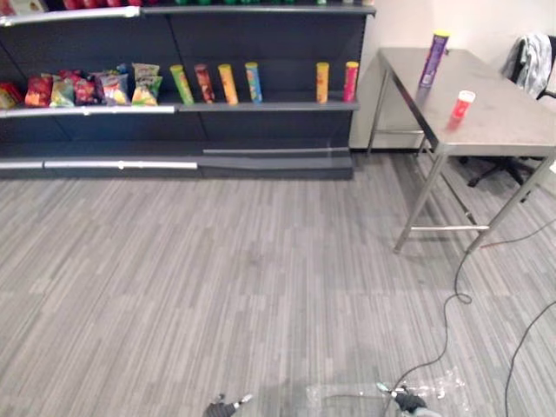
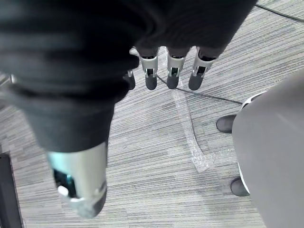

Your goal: Put the gum and the chips on the shelf.

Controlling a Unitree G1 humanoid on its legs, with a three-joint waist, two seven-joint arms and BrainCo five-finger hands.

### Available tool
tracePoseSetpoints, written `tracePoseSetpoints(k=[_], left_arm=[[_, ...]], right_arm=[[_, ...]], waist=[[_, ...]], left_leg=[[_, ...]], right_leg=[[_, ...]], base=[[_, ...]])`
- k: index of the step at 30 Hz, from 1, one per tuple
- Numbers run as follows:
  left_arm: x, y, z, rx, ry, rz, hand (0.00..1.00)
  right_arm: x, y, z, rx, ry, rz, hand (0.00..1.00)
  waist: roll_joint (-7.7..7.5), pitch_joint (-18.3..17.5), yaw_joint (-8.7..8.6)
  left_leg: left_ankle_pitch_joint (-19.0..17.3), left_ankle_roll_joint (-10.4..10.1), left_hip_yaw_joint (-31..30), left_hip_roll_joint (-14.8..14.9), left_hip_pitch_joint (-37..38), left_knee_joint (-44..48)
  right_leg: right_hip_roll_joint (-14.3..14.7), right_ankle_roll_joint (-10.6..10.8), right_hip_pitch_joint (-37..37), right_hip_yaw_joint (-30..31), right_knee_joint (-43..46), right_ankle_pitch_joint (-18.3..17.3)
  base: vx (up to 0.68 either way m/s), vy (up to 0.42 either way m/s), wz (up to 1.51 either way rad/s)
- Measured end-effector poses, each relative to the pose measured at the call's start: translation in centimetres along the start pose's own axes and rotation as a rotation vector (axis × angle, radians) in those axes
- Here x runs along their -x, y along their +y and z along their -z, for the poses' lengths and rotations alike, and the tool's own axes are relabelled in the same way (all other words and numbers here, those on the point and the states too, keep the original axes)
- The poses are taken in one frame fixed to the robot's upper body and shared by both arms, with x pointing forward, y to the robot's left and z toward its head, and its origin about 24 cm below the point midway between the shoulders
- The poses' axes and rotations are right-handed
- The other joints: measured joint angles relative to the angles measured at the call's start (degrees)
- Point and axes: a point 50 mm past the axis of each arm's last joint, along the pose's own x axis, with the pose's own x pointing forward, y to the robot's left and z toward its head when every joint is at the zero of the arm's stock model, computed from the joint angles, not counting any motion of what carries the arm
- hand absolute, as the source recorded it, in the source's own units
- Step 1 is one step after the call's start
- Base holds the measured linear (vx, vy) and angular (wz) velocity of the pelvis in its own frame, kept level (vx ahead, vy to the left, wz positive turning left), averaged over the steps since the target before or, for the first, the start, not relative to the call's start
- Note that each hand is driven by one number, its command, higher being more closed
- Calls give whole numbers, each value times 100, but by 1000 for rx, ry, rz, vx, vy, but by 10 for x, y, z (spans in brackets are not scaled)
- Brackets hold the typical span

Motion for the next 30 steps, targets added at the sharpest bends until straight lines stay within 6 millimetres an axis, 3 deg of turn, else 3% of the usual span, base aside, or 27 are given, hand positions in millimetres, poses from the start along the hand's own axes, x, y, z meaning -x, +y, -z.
tracePoseSetpoints(k=[10,13,17,20,21,22,25,27,30], left_arm=[[0,4,-1,29,-3,-26,0],[0,4,-1,31,-1,-30,0],[1,5,2,51,6,-39,0],[1,3,3,53,7,-35,0],[1,2,3,55,7,-33,0],[1,4,3,54,7,-39,0],[2,7,8,80,24,-54,0],[2,7,8,85,23,-55,0],[1,5,2,88,10,-49,0]], right_arm=[[-1,1,-3,20,-8,-6,0],[-1,2,-7,18,-21,-7,0],[-1,0,-9,7,-31,-2,0],[-1,-1,-8,-6,-34,0,0],[0,-2,-10,-8,-45,1,0],[0,-2,-15,-13,-66,1,0],[0,-1,-21,-39,-98,-2,0],[1,-1,-23,-49,-108,-2,0],[0,-3,-27,-53,-119,1,0]], waist=[[-72,157,160],[-54,208,139],[-53,296,147],[-10,303,139],[18,312,169],[-31,375,182],[-63,410,205],[-55,426,225],[22,441,211]], left_leg=[[-37,75,134,-4,-137,43],[-104,156,138,-55,-194,98],[-540,276,115,-134,-322,826],[-791,401,-39,-231,-290,1044],[-849,455,-61,-241,-250,1094],[-964,500,-82,-304,-205,1244],[-1342,512,-157,-276,-113,1679],[-1396,477,-175,-247,25,1625],[-1490,362,-225,-80,205,1443]], right_leg=[[-23,7,-281,152,201,10],[-116,78,-453,161,520,-143],[-349,216,-513,129,1161,-495],[-622,395,-762,-115,2178,-737],[-780,394,-1090,-191,3004,-731],[-1001,370,-1477,-157,3972,-654],[-1263,113,-2279,38,5704,-464],[-1309,43,-2499,4,5801,-562],[-986,114,-2729,-69,4484,-685]], base=[[-12,1,-7],[23,45,-1],[43,67,5],[19,101,29],[37,135,17],[34,114,15],[118,51,10],[168,28,-3],[302,-17,2]])
